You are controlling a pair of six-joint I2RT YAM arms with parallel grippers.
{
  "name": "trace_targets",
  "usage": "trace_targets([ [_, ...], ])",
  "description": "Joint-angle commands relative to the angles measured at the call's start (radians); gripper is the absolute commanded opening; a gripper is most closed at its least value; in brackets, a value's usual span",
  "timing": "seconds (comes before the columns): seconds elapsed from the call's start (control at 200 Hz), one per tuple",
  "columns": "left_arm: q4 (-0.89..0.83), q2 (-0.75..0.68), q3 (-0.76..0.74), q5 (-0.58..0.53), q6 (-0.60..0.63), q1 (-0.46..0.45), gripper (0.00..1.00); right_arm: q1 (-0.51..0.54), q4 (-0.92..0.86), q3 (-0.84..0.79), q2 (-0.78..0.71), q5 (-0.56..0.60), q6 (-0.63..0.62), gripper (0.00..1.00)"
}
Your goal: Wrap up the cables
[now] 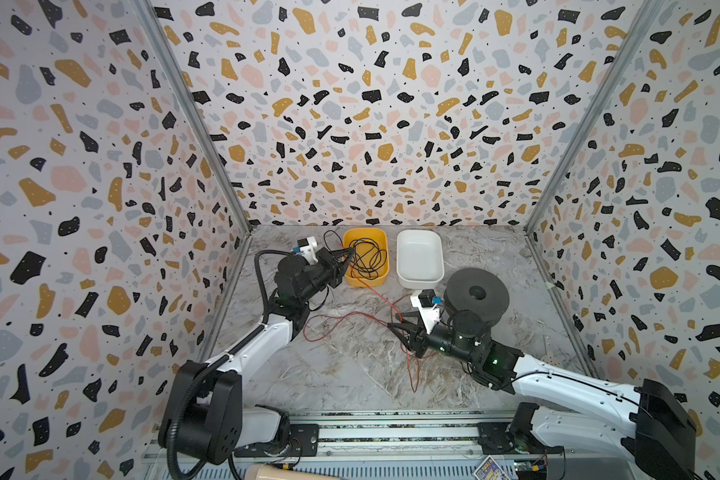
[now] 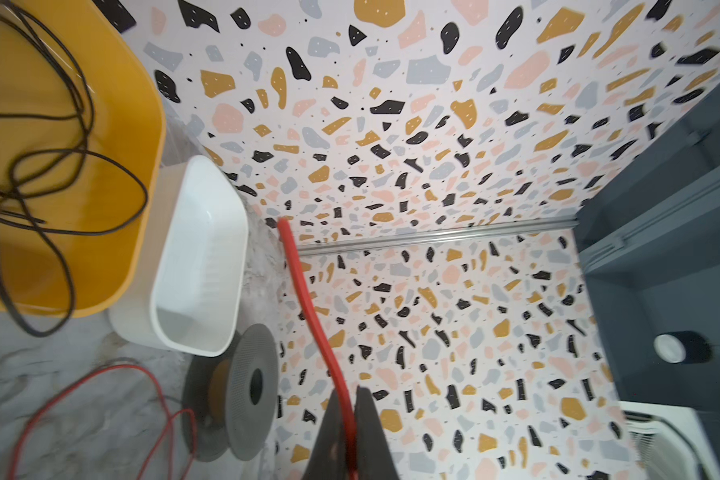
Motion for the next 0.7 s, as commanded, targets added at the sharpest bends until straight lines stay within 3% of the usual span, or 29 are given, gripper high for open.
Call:
trace_targets([
  [0.0,-0.313,-0.048,0.095,0.021,0.304,0.01,0.0,-0.048,-0.222,0.082,-0.041,-0.013,0.013,0.58],
  [0.21,-0.647,-0.095,0.178,-0.021,0.624,0.029,0.0,-0.202,-0.498,0.139,-0.054,-0.067,0.051,0.67],
  [0.39,-0.85,-0.121,0.231,-0.101,0.816,0.036,0.0,-0.252,-0.65,0.185,0.005,-0.007,0.03,0.67],
  [0.551,-0.931,-0.15,0.233,-0.184,0.902,0.038,0.0,-0.253,-0.661,0.258,0.118,0.024,-0.002,0.64],
  [0.691,-0.896,-0.157,0.187,-0.164,0.94,0.038,0.0,-0.251,-0.64,0.365,0.269,0.017,-0.023,0.61],
])
